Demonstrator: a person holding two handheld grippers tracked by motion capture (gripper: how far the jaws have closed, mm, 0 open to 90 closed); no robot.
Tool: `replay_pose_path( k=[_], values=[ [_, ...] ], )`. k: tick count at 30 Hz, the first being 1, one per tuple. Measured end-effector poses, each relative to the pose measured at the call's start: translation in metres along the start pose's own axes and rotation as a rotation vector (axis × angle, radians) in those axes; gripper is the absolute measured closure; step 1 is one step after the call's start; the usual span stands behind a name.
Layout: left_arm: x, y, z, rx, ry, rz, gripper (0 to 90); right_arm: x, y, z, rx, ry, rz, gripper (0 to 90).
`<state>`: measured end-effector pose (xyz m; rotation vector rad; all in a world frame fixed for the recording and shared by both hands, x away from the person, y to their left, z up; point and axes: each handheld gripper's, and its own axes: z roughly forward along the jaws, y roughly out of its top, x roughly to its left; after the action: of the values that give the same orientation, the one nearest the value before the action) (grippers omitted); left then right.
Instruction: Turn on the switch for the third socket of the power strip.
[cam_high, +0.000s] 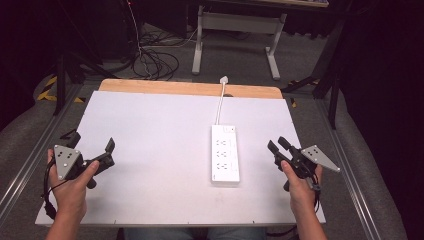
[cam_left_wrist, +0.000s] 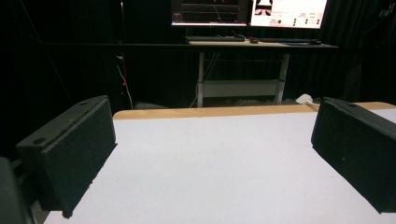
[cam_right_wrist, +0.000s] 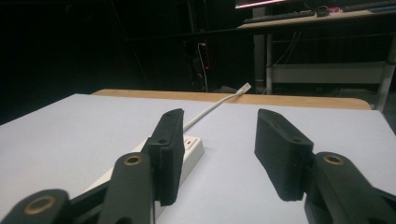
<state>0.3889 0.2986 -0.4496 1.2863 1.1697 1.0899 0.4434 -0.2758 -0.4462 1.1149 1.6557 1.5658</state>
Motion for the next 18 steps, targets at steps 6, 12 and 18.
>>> replay_pose_path(
  k=[6, 12, 18],
  values=[
    [-0.0003, -0.0002, 0.0, 0.001, -0.004, -0.004, 0.5, 0.0012, 0.0028, -0.0014, -0.001, -0.006, -0.007, 62.4],
    [0.0, -0.0003, 0.0003, 0.001, -0.004, -0.004, 0.5, 0.0031, 0.0045, -0.0022, 0.0, 0.0, -0.028, 70.8],
    [0.0002, -0.0002, 0.0003, 0.001, -0.005, -0.004, 0.5, 0.0044, 0.0063, -0.003, 0.022, 0.032, -0.036, 86.0]
  ],
)
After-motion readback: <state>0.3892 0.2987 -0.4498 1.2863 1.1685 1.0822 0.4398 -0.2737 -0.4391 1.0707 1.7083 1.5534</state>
